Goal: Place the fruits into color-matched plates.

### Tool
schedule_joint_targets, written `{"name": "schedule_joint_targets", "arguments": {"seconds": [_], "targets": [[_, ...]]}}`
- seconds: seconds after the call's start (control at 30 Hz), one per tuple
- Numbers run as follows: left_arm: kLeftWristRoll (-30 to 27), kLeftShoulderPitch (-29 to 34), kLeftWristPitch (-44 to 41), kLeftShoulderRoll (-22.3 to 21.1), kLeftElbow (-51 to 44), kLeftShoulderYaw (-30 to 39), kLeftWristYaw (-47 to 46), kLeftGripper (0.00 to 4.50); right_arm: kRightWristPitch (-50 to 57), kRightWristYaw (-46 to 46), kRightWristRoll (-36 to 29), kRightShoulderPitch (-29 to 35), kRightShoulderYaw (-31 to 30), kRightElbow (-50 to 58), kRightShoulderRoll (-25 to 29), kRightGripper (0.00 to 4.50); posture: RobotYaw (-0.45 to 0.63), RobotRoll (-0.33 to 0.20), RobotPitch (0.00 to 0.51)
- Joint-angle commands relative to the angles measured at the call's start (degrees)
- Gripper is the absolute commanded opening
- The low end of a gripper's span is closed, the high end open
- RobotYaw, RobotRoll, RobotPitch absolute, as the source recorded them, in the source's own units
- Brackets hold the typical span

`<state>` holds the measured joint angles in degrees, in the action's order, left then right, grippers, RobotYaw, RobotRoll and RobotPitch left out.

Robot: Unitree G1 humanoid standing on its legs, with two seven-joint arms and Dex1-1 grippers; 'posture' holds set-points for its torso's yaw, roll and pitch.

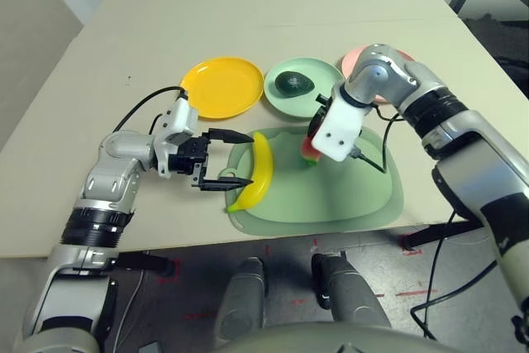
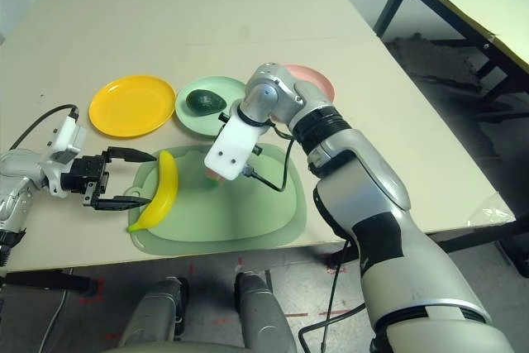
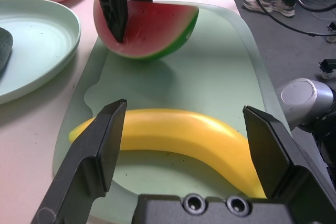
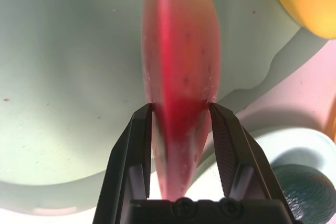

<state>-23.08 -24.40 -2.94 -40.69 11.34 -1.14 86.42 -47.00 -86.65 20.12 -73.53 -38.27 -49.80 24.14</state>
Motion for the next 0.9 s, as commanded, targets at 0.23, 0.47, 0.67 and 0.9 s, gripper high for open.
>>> {"name": "schedule_joint_targets", "arguments": {"seconds": [0.23,0.47,0.67,0.9], "targets": [[0.09,-0.85,1.2,0.56,2.29,-0.44,1.15,4.5,8.55,-5.74,-5.07,1.08,3.01,6.67,3.63,1.69,0.03,0.0,0.191],[0.4,-1.63,2.04,0.92,3.61,-0.67,2.07,4.5,13.46,-5.85,-8.31,1.21,1.76,10.66,6.7,1.69,0.02,0.0,0.186],[0.57,-2.12,2.43,1.04,4.06,-0.69,2.42,4.5,16.33,-5.85,-9.77,2.21,-0.06,14.01,8.22,1.69,0.02,0.0,0.186],[0.6,-1.91,2.47,0.91,3.81,-0.62,2.36,4.5,18.24,-5.22,-7.47,3.04,1.46,13.56,6.58,3.35,0.03,0.0,0.183]]}}
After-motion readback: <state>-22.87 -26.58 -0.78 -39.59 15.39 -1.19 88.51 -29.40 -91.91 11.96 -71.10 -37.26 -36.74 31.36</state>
